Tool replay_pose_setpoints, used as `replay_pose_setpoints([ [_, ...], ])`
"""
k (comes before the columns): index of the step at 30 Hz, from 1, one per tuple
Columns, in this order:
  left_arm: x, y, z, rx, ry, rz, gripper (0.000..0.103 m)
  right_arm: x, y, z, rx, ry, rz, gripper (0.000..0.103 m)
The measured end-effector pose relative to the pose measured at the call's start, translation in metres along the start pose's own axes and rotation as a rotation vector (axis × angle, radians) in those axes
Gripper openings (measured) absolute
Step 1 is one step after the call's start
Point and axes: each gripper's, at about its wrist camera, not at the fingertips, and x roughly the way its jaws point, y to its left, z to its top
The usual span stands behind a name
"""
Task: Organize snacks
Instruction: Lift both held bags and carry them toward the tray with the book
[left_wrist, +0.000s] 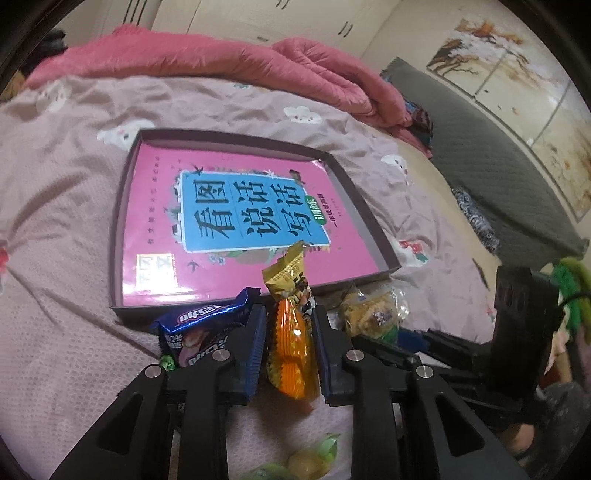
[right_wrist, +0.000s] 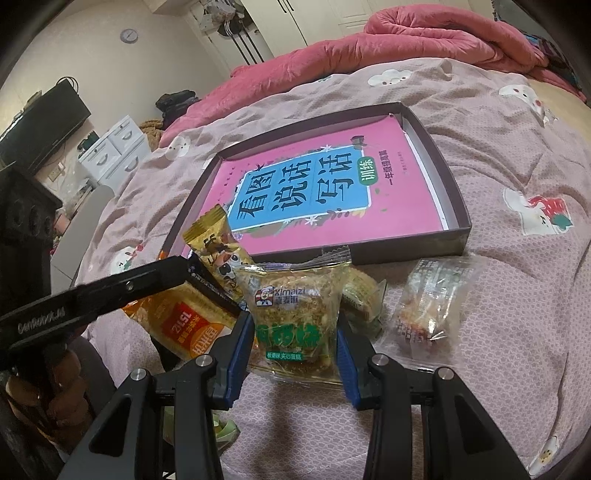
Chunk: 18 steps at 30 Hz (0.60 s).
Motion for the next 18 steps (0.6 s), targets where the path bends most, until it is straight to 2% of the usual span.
replay_pose_setpoints([
  [1, -0.002, -0.002, -0.001, 0.008, -0.007, -0.008, 0.027, 0.000, 0.000, 0.000, 0.000, 0.000, 0.000, 0.043],
  [4, -0.006, -0.011, -0.004, 0.043, -0.020, -0.005, 0.040, -0.001, -0.001, 0.000, 0.005, -0.001, 0.000, 0.043],
  [9, -0.005, -0.020, -0.009, 0.094, -0.012, 0.017, 0.040, -0.002, -0.001, 0.001, 0.008, -0.003, 0.000, 0.043],
  [18, 0.016, -0.030, -0.016, 0.128, 0.053, 0.031, 0.039, -0.002, -0.001, 0.001, 0.004, -0.006, 0.002, 0.043],
])
